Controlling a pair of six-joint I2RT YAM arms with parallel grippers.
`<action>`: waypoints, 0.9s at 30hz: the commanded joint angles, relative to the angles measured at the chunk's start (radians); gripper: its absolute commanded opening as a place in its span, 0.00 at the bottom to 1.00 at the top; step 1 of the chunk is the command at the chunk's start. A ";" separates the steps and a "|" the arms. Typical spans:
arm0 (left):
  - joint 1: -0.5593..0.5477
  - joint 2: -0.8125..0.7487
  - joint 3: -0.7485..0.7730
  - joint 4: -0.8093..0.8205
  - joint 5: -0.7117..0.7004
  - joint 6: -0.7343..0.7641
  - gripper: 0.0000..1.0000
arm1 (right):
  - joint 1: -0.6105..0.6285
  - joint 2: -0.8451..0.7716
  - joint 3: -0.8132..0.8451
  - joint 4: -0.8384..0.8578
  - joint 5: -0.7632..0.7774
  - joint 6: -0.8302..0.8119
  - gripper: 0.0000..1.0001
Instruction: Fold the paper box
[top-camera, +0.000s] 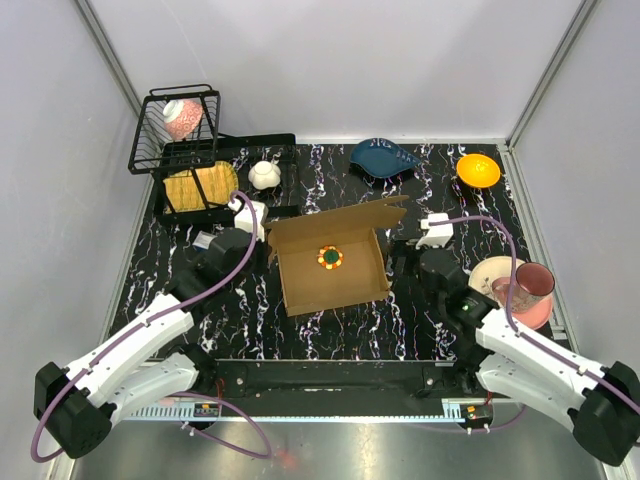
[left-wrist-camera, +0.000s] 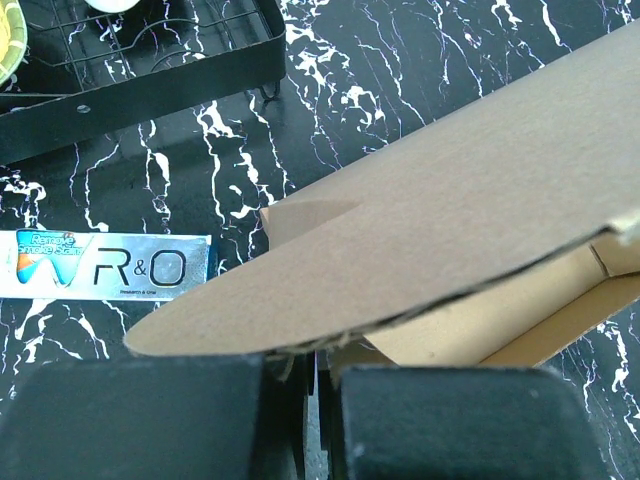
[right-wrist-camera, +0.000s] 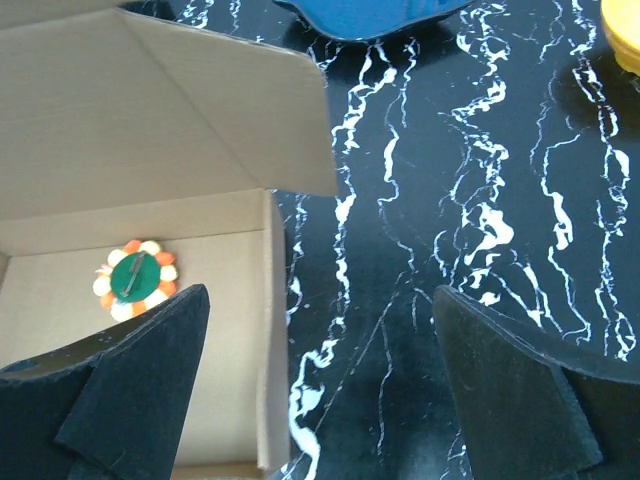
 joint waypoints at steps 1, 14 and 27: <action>-0.007 -0.003 0.017 -0.031 0.044 0.017 0.01 | -0.128 -0.008 -0.071 0.328 -0.107 -0.112 0.98; -0.007 -0.020 0.045 -0.054 0.064 0.052 0.01 | -0.300 0.126 -0.202 0.775 -0.544 -0.133 0.92; -0.007 -0.018 0.037 -0.057 0.104 0.065 0.01 | -0.316 0.351 -0.067 0.875 -0.587 -0.222 0.93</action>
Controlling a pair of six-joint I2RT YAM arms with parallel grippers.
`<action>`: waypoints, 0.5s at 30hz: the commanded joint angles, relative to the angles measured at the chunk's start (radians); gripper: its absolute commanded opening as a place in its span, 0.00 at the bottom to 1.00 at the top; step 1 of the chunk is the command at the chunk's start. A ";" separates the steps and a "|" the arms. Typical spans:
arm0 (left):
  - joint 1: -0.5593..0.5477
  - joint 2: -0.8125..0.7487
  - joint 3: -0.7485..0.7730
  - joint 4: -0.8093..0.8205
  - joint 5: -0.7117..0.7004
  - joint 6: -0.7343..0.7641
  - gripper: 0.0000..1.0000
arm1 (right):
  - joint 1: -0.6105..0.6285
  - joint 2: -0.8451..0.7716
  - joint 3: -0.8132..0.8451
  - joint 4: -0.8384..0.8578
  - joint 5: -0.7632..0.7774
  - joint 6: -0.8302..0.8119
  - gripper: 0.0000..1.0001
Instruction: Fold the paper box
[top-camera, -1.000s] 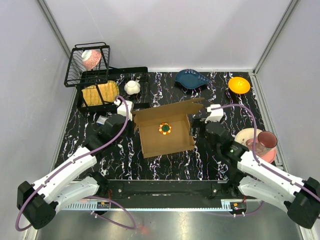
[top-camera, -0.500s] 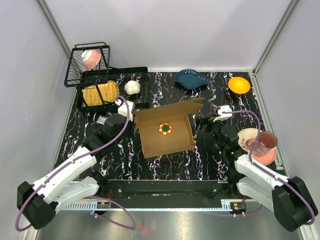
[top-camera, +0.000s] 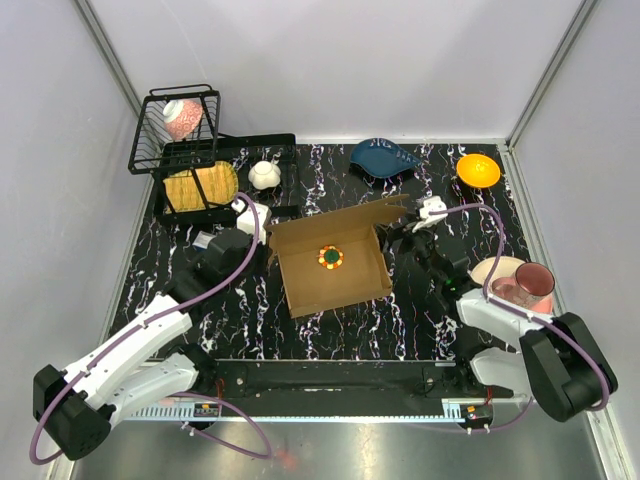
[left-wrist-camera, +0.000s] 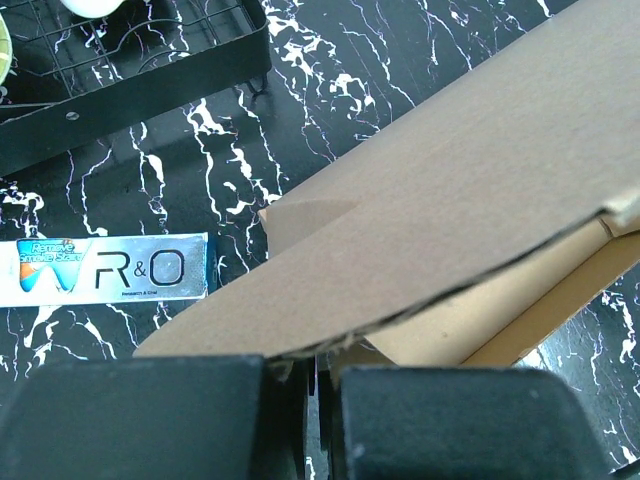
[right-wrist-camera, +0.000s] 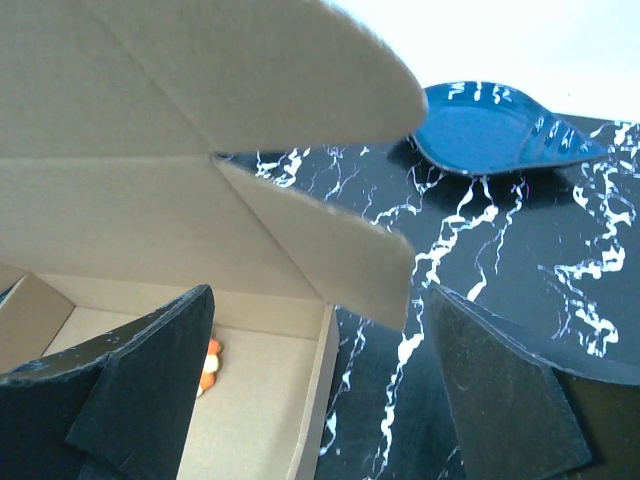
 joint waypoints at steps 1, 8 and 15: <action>-0.007 -0.007 0.031 -0.032 0.062 0.012 0.01 | -0.020 0.065 0.083 0.120 -0.045 -0.063 0.94; -0.007 -0.011 0.034 -0.047 0.052 0.032 0.01 | -0.042 0.111 0.106 0.148 -0.101 -0.062 0.84; -0.007 0.003 0.043 -0.047 0.049 0.035 0.01 | -0.042 0.079 0.083 0.127 -0.132 -0.055 0.43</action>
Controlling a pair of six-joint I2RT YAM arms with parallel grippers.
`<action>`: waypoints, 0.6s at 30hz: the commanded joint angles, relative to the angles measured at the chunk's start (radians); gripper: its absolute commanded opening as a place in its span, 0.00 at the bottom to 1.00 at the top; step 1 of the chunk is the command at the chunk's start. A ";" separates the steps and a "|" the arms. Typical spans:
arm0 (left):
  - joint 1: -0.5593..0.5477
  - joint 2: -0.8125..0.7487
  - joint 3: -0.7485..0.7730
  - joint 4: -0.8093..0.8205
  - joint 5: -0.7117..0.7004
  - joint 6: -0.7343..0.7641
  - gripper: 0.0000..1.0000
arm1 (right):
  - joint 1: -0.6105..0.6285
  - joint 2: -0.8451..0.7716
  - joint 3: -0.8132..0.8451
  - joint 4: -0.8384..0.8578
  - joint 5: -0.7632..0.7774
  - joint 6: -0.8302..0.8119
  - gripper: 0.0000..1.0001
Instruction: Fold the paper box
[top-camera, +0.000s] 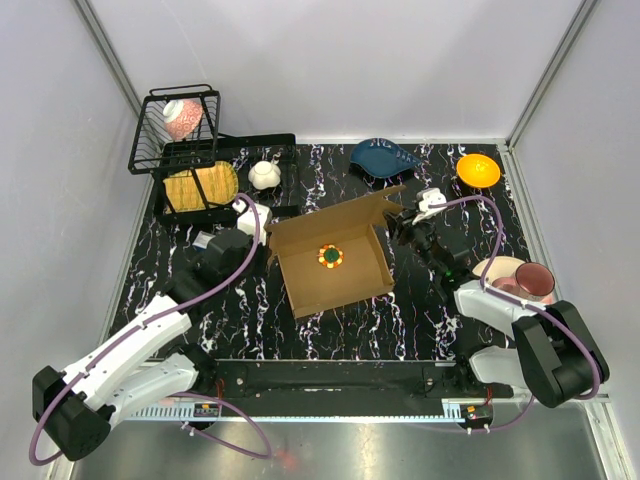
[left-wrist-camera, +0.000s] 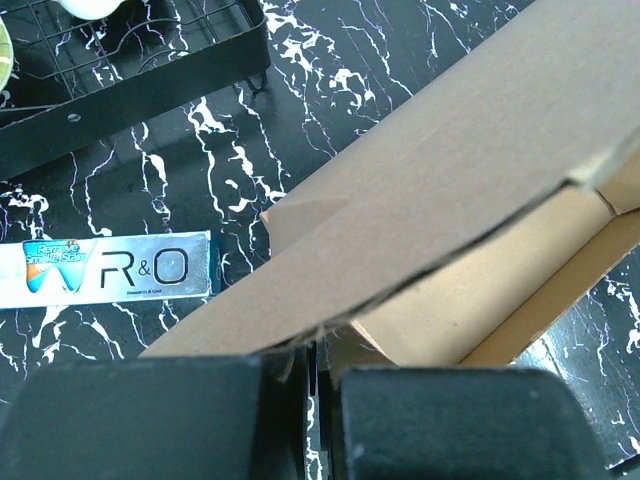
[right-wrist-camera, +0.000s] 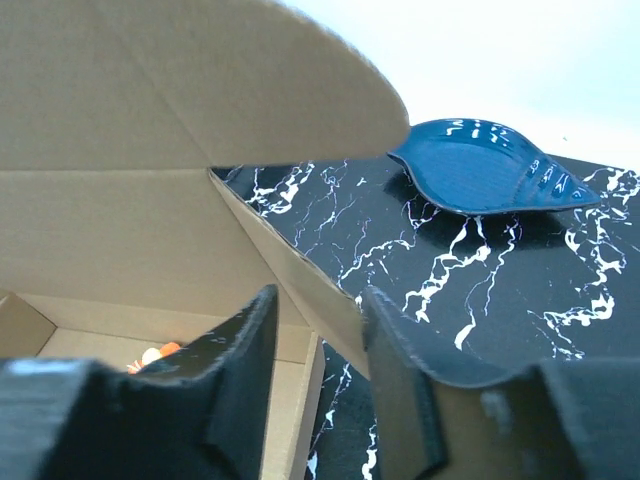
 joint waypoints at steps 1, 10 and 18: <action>-0.007 0.010 0.044 -0.033 0.036 0.011 0.01 | -0.002 -0.034 0.010 0.036 -0.049 -0.005 0.41; -0.006 0.040 0.069 -0.027 0.016 0.017 0.01 | -0.002 -0.130 0.045 -0.128 -0.096 0.012 0.24; -0.006 0.100 0.093 0.004 0.010 -0.006 0.01 | 0.004 -0.252 0.099 -0.384 -0.115 0.090 0.08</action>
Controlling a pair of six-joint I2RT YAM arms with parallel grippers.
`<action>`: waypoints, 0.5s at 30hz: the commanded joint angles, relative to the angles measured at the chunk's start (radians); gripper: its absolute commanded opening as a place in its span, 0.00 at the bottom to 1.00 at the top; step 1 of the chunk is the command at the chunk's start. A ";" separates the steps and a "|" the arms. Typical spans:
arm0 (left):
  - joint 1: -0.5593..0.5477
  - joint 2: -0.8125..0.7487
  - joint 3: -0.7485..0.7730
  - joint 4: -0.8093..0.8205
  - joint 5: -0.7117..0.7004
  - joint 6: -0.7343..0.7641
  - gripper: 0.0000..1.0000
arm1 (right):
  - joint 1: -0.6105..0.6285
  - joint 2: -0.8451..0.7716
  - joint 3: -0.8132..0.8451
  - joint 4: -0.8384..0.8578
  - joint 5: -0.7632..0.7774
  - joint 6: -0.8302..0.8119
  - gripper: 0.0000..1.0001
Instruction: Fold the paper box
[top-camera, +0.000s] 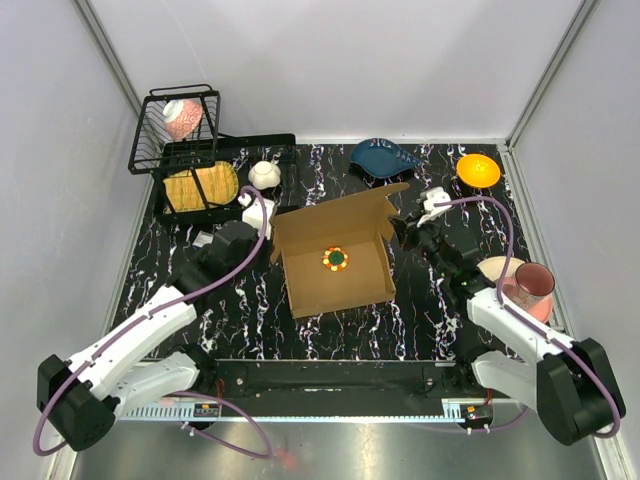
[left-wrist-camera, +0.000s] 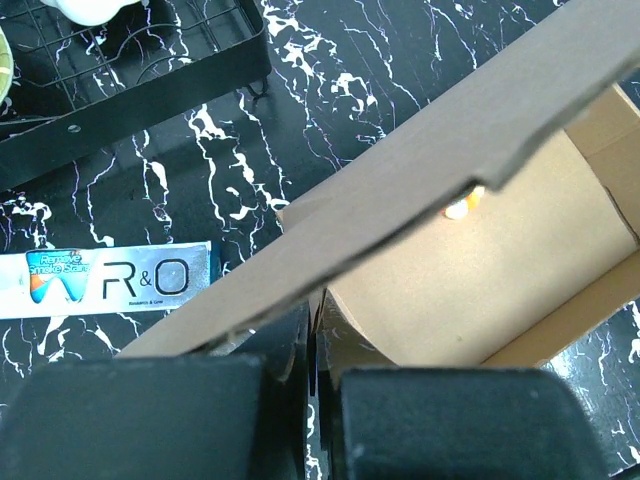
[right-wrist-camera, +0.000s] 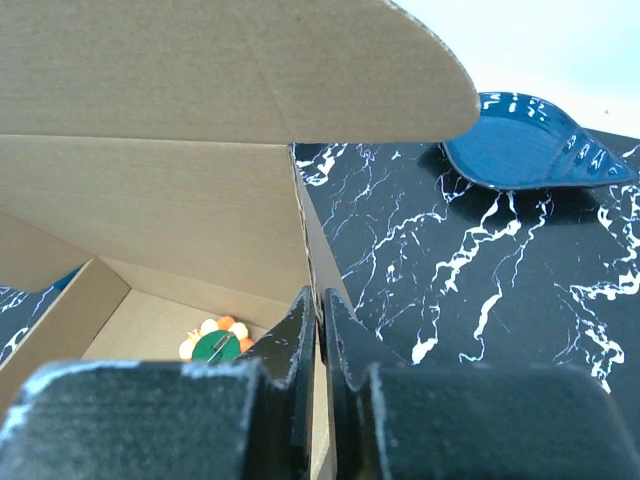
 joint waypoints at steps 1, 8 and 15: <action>-0.004 0.041 0.043 0.024 0.012 -0.023 0.01 | 0.013 -0.075 0.065 -0.134 -0.036 0.063 0.06; -0.006 0.101 0.062 0.065 -0.081 -0.110 0.00 | 0.105 -0.144 0.070 -0.286 0.119 0.066 0.00; -0.006 0.121 0.050 0.143 -0.164 -0.299 0.00 | 0.197 -0.164 0.039 -0.369 0.273 0.136 0.00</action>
